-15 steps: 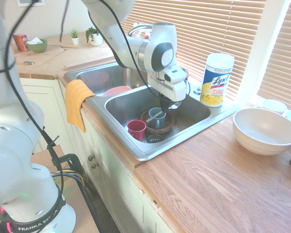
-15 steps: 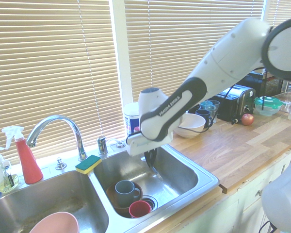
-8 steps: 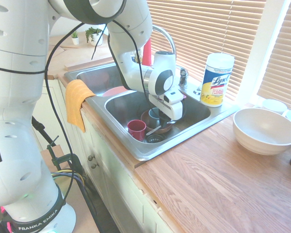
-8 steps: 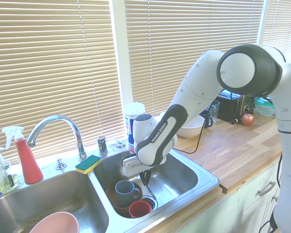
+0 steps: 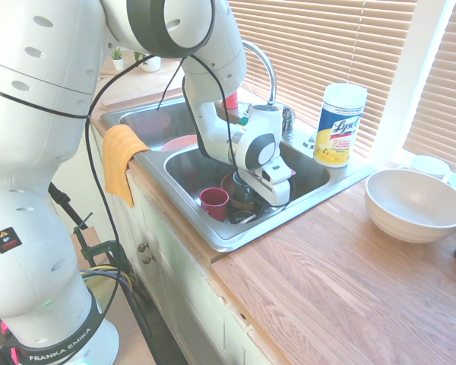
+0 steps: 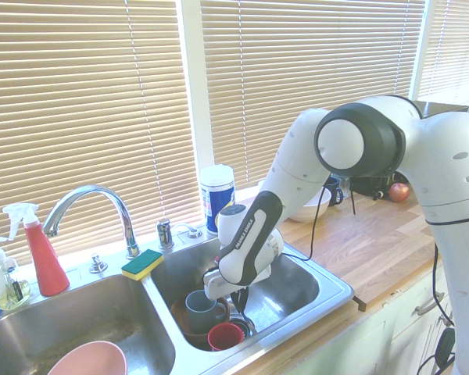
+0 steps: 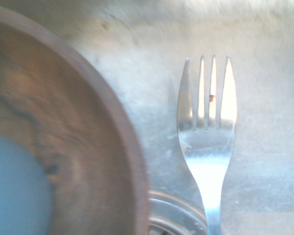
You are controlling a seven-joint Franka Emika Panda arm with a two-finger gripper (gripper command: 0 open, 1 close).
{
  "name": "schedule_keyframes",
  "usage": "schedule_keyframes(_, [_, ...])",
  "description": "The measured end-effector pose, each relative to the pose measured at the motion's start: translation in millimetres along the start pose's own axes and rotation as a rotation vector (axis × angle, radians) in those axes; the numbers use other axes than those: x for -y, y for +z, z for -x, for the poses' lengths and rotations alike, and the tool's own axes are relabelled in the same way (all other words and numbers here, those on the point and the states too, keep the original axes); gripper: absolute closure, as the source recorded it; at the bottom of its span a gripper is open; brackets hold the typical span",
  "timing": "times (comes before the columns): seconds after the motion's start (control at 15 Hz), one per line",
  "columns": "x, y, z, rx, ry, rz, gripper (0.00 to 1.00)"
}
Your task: Put the fork into the sink
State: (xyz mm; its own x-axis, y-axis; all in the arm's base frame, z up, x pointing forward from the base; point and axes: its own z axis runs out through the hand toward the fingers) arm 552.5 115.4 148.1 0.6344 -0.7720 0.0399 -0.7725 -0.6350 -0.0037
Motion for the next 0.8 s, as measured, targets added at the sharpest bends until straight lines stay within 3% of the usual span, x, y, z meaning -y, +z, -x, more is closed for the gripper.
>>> schedule_keyframes(0.8, [-8,13,-14,0.026,0.006,0.013,0.0])
